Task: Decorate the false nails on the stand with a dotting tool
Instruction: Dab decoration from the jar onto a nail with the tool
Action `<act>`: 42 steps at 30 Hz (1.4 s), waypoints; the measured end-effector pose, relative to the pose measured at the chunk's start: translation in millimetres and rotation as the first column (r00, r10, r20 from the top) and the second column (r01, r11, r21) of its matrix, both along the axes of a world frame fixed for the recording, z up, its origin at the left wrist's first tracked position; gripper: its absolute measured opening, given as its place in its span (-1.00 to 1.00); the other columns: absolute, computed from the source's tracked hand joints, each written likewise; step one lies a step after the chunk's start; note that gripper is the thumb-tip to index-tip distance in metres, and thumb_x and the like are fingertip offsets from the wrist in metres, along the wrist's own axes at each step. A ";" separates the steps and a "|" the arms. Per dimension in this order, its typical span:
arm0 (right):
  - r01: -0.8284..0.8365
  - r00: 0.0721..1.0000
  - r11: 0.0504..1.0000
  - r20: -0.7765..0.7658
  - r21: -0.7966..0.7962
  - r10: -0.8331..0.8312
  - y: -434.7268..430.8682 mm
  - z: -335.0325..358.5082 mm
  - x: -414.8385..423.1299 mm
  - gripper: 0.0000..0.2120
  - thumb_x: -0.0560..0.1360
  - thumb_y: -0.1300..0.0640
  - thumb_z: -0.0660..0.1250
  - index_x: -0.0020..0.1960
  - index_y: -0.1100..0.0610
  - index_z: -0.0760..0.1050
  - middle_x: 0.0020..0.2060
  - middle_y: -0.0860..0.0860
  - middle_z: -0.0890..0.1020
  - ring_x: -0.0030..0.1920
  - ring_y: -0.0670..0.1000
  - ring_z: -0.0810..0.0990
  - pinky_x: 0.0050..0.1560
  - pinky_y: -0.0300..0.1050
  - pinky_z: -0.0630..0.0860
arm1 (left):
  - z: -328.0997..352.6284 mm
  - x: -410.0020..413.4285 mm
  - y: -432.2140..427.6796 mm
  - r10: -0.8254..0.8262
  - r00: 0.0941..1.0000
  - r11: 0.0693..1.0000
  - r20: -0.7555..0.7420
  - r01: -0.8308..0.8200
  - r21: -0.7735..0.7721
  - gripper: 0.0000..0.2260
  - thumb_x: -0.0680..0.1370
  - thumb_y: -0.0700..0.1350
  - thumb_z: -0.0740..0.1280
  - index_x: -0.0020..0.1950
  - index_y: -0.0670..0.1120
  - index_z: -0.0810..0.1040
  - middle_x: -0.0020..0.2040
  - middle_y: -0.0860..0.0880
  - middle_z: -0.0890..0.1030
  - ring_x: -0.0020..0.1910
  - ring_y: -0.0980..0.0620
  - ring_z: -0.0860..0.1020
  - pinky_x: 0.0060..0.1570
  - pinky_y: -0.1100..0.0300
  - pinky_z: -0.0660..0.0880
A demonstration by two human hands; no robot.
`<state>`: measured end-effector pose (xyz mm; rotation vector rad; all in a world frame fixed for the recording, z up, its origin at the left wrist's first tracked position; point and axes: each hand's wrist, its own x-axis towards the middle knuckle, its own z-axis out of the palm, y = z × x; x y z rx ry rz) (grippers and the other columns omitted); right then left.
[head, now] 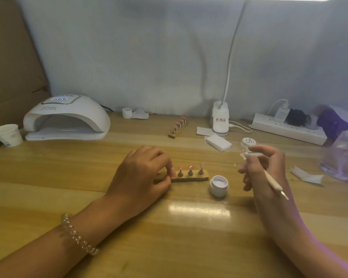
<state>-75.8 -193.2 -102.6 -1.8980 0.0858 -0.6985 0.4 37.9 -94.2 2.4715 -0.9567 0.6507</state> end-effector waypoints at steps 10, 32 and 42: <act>-0.047 0.998 0.997 -0.034 -0.060 0.045 6.5 -3.3 2.7 -0.79 0.53 -0.12 0.21 -0.13 0.00 0.44 -0.37 -0.05 0.65 -0.45 -0.11 0.54 -0.36 -0.21 0.44 | -8.6 -21.4 -33.1 -0.272 0.874 0.957 -0.402 0.204 -0.204 -0.90 0.42 -0.12 0.43 -0.19 0.10 0.58 -0.20 0.21 0.62 -0.28 0.09 0.53 -0.25 0.28 0.40; 0.029 0.998 0.995 0.052 -0.100 -0.024 14.6 5.2 -5.8 -0.79 0.56 -0.09 0.19 -0.09 0.03 0.45 -0.32 -0.05 0.66 -0.44 -0.02 0.57 -0.42 -0.23 0.47 | -8.5 -18.1 -24.0 -0.330 0.826 0.942 -0.457 0.256 -0.217 -0.91 0.51 -0.13 0.43 -0.11 0.08 0.64 -0.11 0.13 0.62 -0.34 0.04 0.46 0.05 0.53 0.27; -0.088 0.982 0.857 -0.100 0.508 0.160 44.3 11.0 -21.7 -0.77 0.39 -0.04 0.43 -0.24 0.08 0.47 -0.50 0.09 0.58 -0.57 -0.06 0.45 -0.58 -0.30 0.35 | -10.0 -16.7 -22.4 -0.349 0.818 0.933 -0.458 0.256 -0.252 -0.89 0.49 -0.16 0.46 -0.12 0.07 0.65 -0.13 0.09 0.62 -0.33 0.01 0.46 -0.22 0.38 0.34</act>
